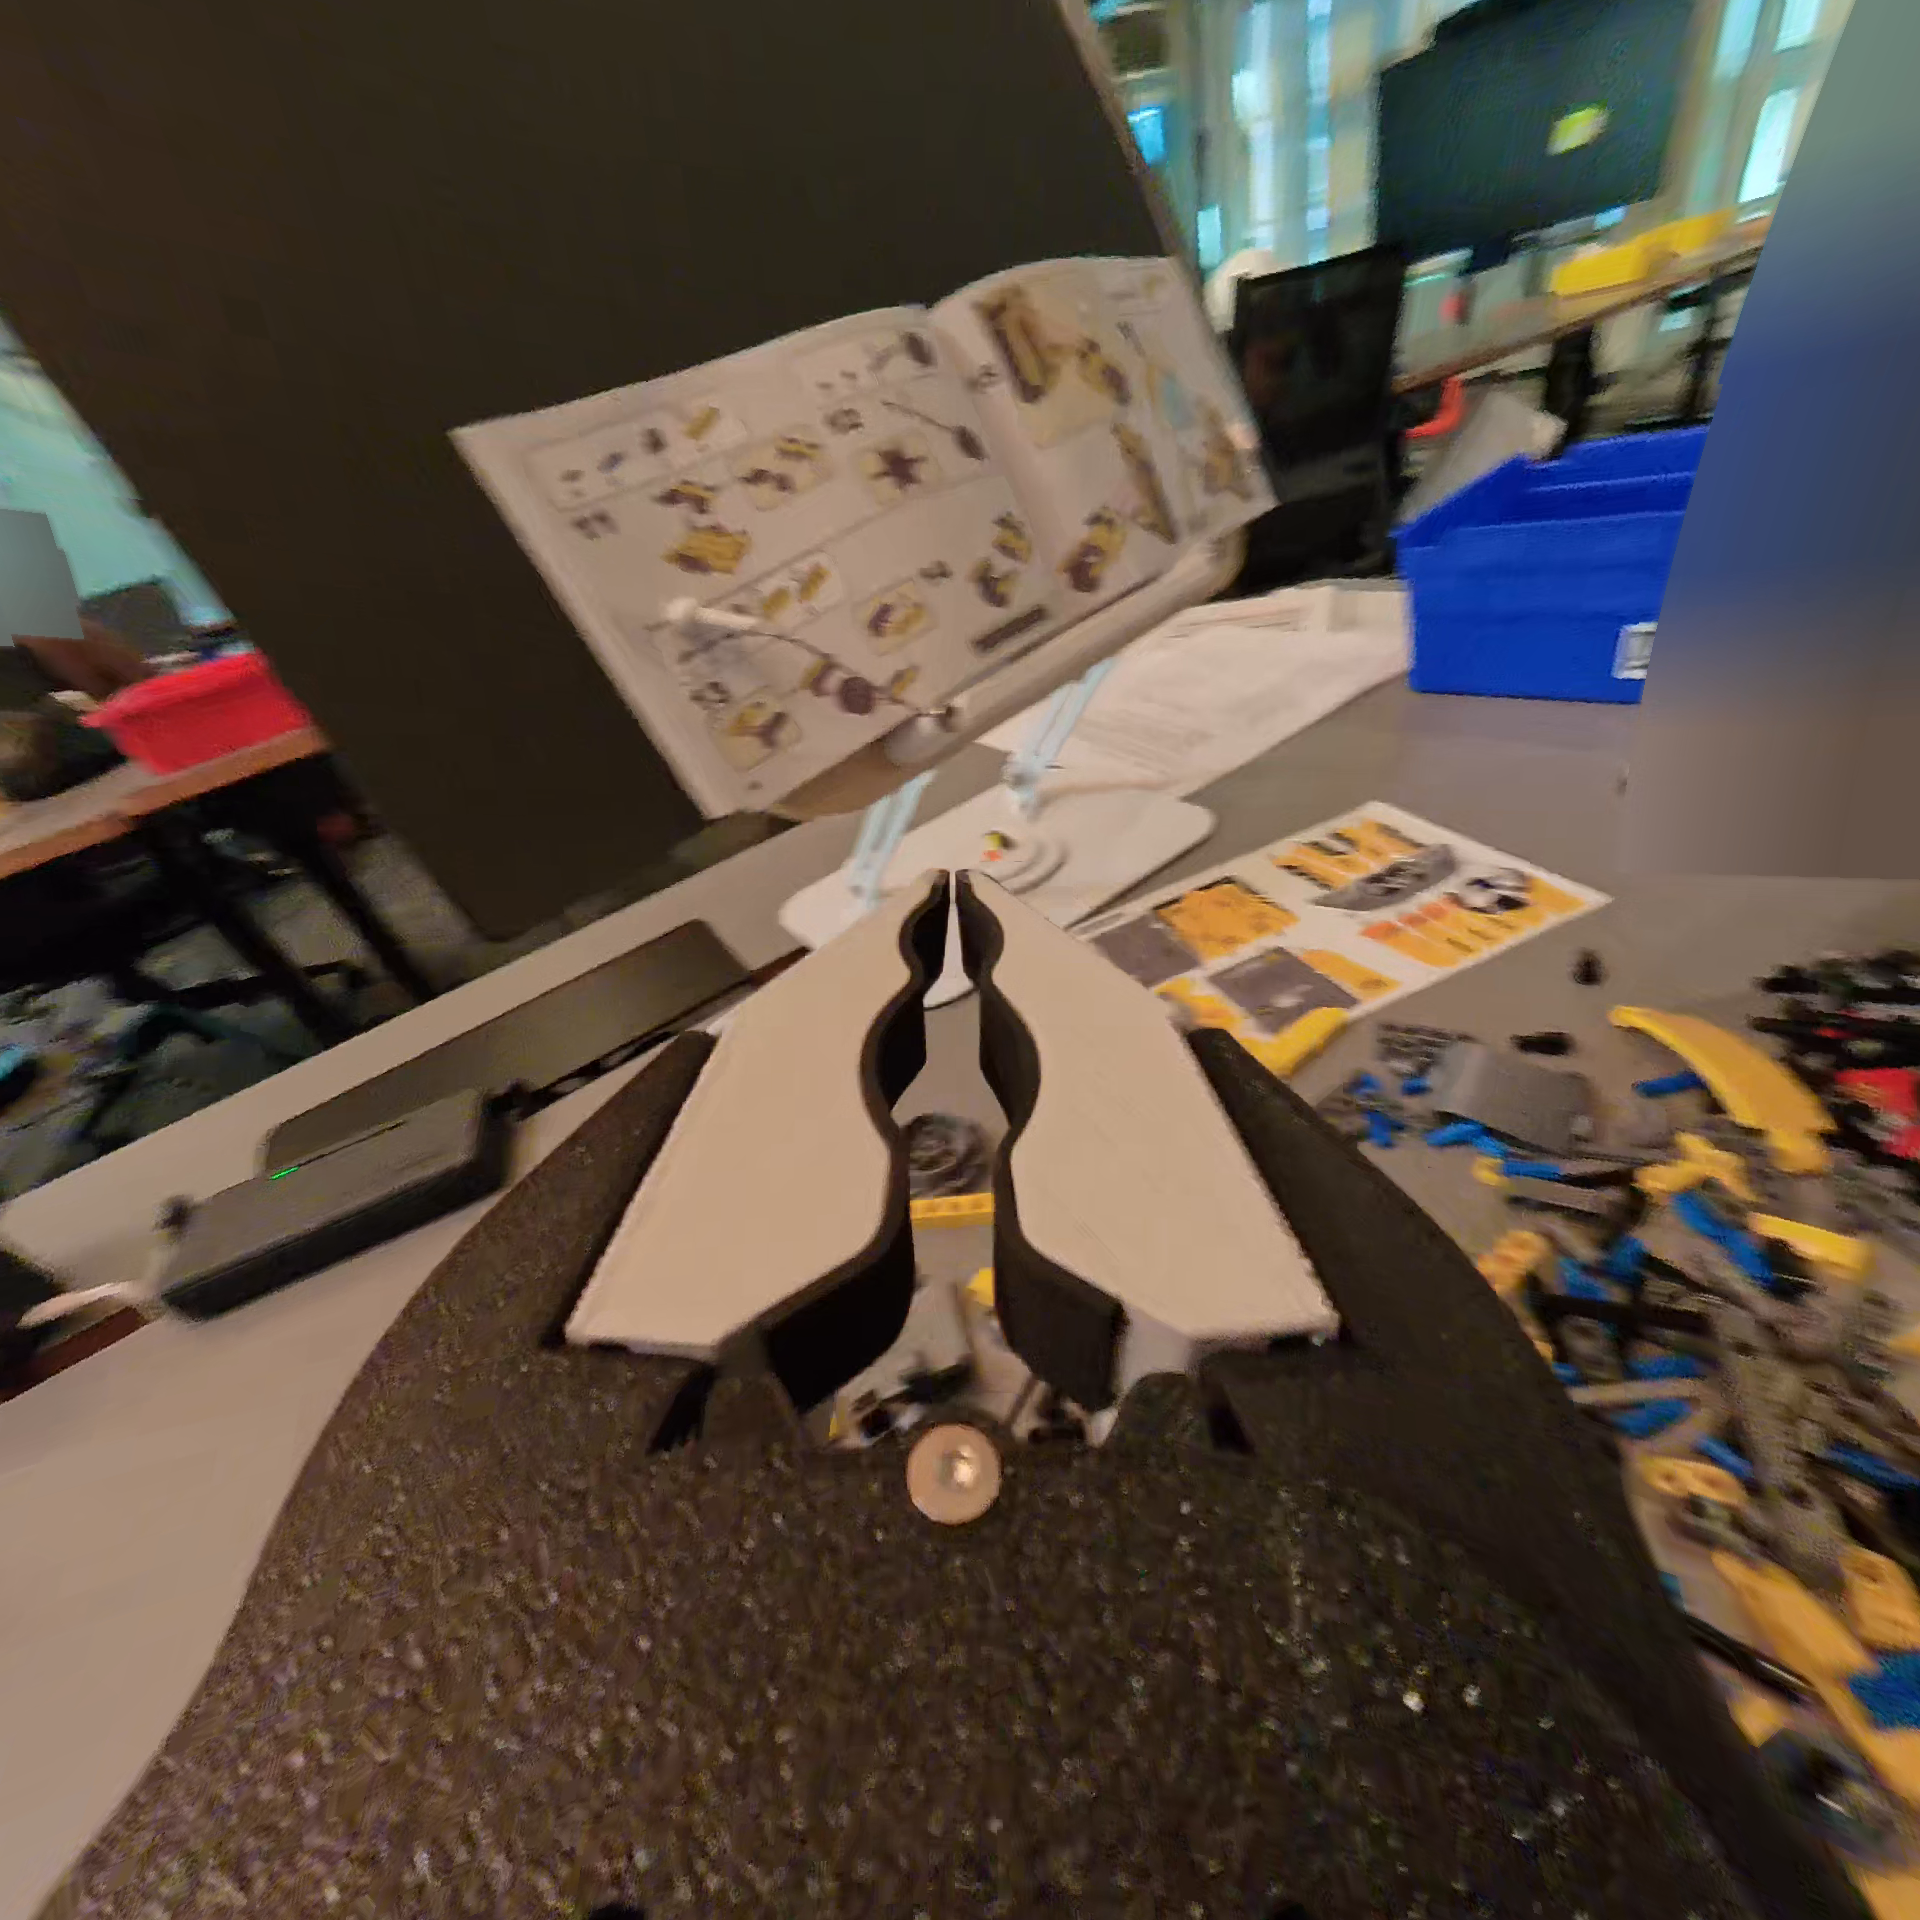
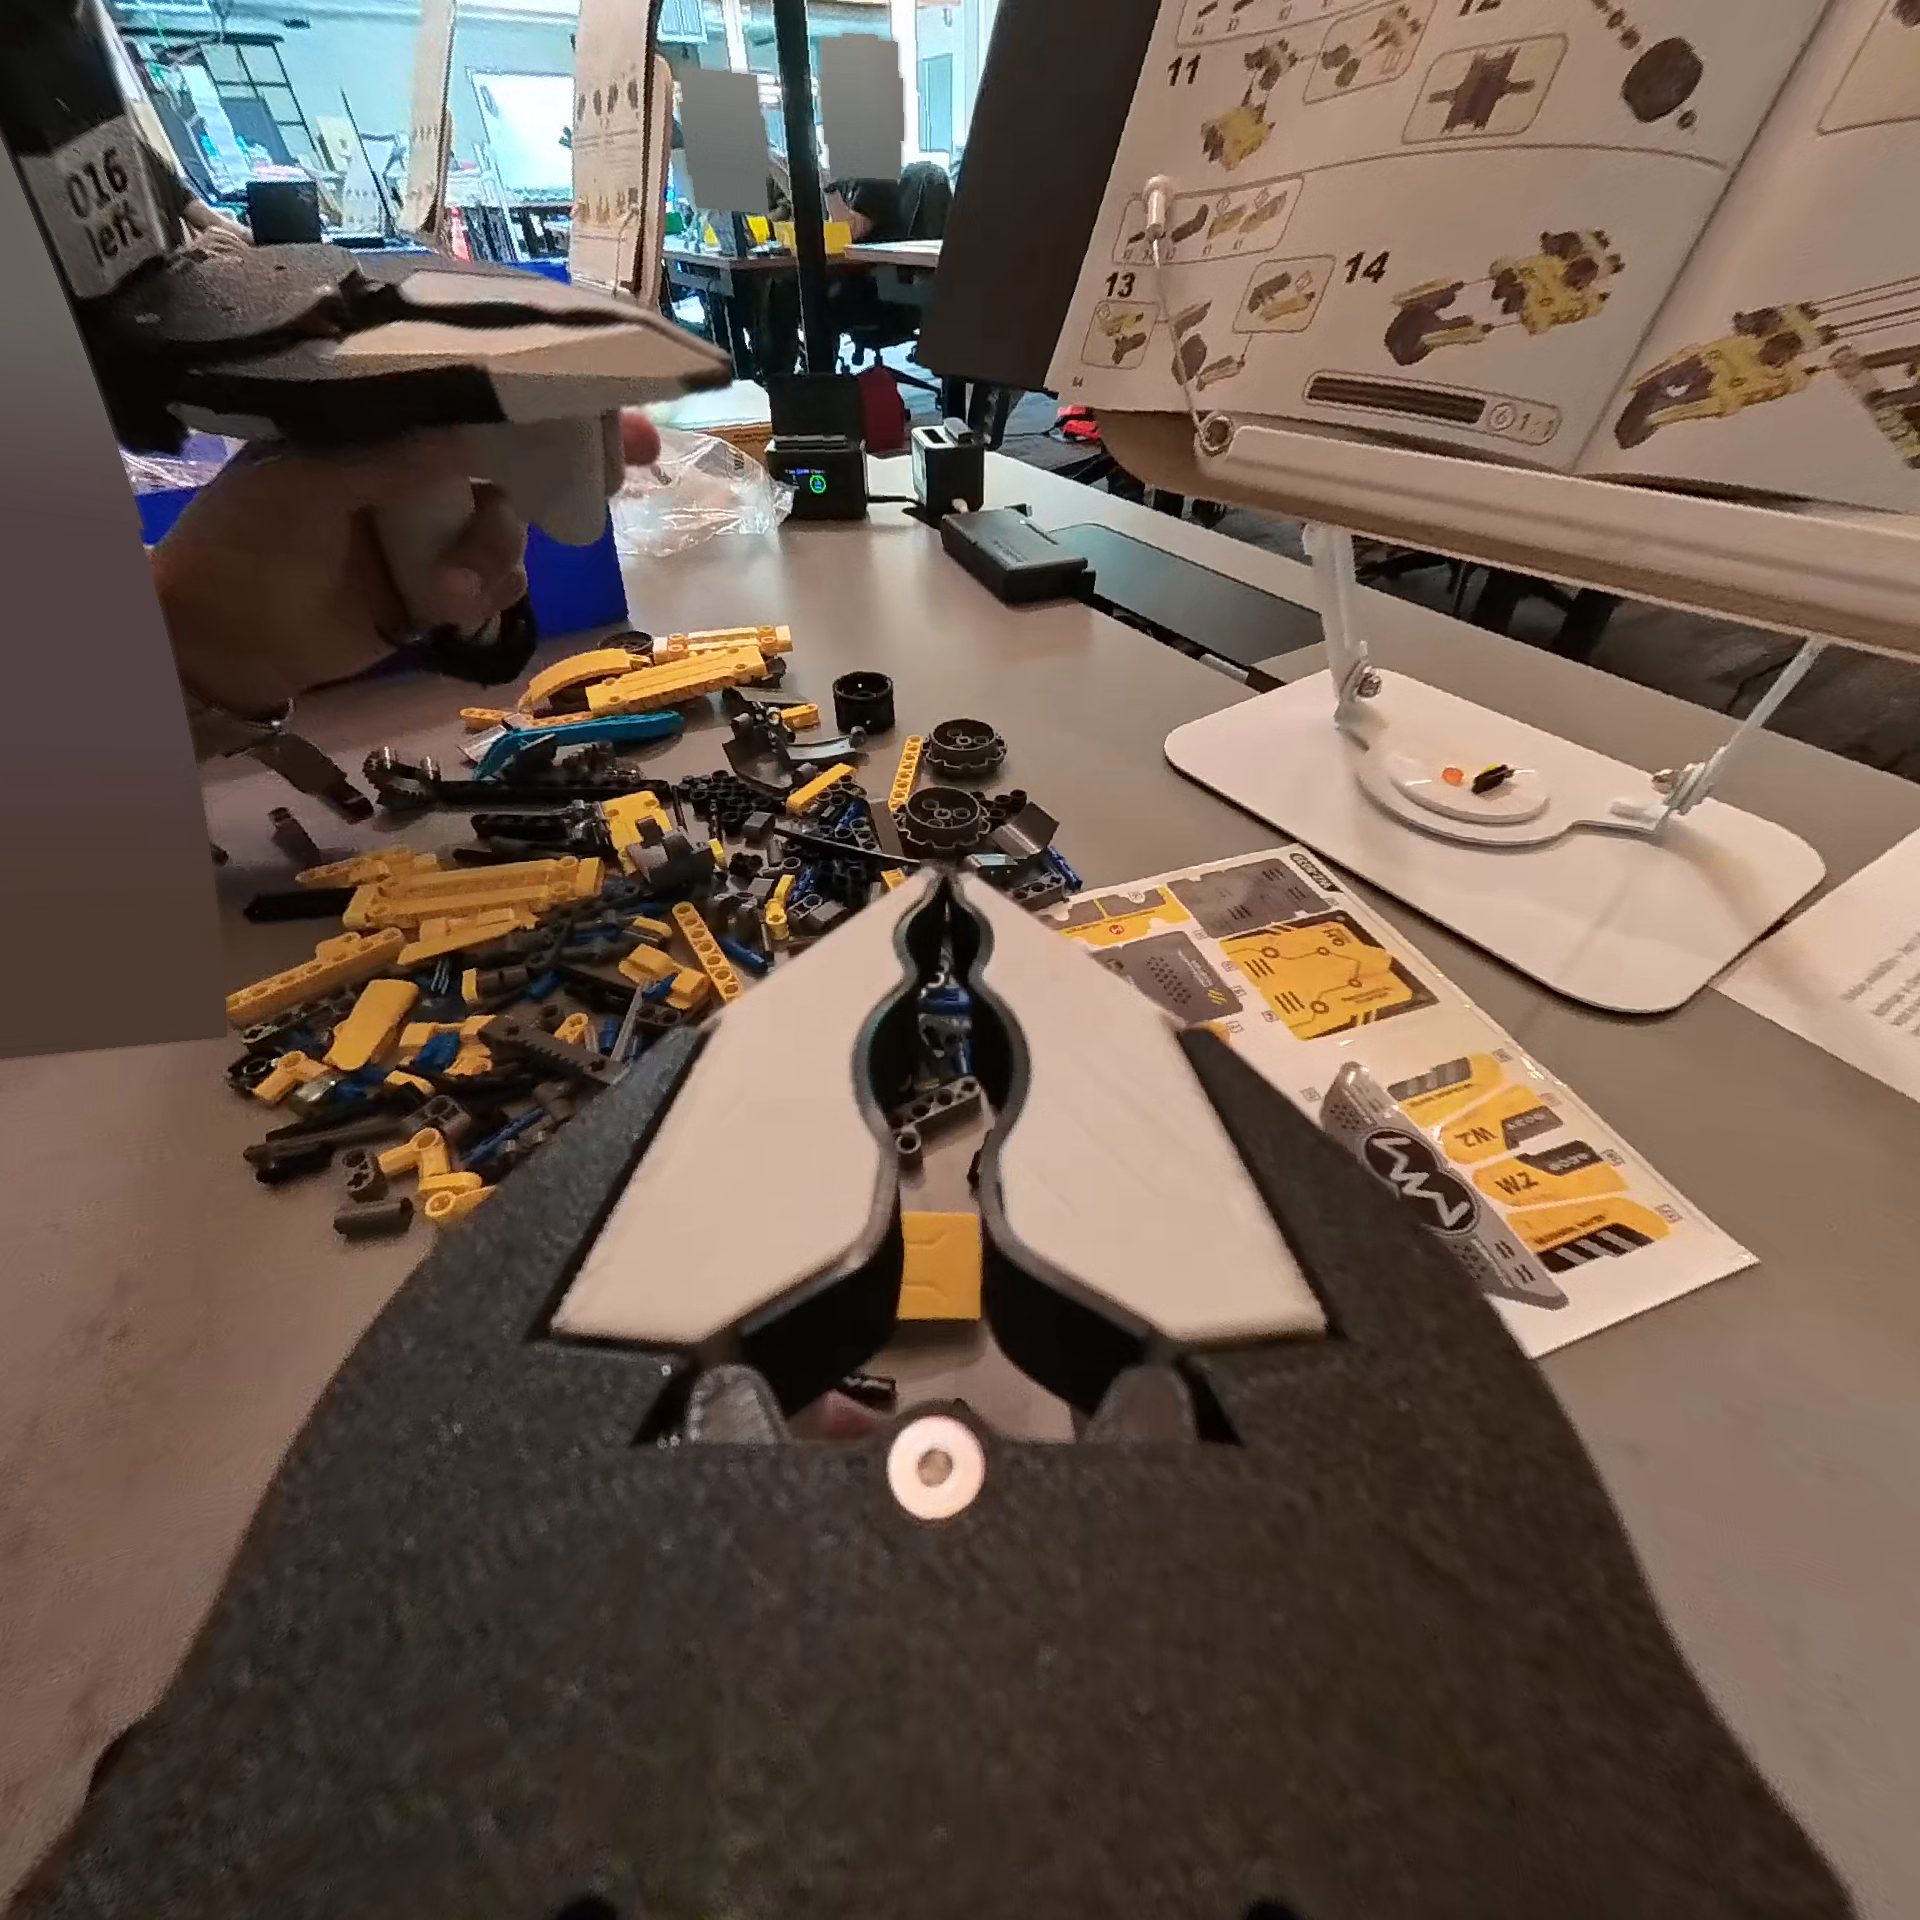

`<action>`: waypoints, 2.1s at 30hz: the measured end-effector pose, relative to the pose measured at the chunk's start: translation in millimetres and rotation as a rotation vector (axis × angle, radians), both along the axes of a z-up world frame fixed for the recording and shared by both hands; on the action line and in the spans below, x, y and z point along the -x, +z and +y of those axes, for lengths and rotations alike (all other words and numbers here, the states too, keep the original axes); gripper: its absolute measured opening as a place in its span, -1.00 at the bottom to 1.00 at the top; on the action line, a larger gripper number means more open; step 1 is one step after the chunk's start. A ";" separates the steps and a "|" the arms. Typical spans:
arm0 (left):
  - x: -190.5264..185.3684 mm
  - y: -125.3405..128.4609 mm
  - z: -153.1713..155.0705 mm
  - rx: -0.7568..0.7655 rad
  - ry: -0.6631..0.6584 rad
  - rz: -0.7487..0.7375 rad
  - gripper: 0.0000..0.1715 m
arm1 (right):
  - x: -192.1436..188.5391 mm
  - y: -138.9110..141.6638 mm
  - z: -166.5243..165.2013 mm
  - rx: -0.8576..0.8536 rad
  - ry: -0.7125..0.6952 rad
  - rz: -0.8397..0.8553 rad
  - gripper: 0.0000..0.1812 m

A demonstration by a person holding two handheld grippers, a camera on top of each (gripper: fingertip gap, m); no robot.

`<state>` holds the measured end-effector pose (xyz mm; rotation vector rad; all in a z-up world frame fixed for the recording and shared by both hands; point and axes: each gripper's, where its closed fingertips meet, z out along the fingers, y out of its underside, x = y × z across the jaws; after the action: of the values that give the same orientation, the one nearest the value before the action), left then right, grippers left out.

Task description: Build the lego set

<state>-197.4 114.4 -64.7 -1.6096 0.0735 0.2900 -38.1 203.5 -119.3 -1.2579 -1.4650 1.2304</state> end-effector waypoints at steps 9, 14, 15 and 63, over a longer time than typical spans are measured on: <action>28.9 -3.9 -9.1 -0.006 0.032 -0.170 -0.99 | -2.0 13.3 -2.8 0.330 0.061 0.058 -1.00; 35.4 0.0 -13.7 -0.044 0.016 -0.265 -0.99 | -3.7 9.8 18.1 0.472 0.032 0.067 -1.00; 36.4 0.5 -14.4 -0.048 0.013 -0.280 -0.99 | -3.7 8.9 20.0 0.484 0.030 0.066 -1.00; -59.3 -110.3 -130.8 0.675 0.002 -0.436 -0.95 | -12.5 39.0 4.1 0.345 0.039 0.170 -0.99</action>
<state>-138.1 -16.4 -175.0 -2.3093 -0.1851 -0.1094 -25.6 207.6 -80.2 -1.3127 -1.1928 1.6256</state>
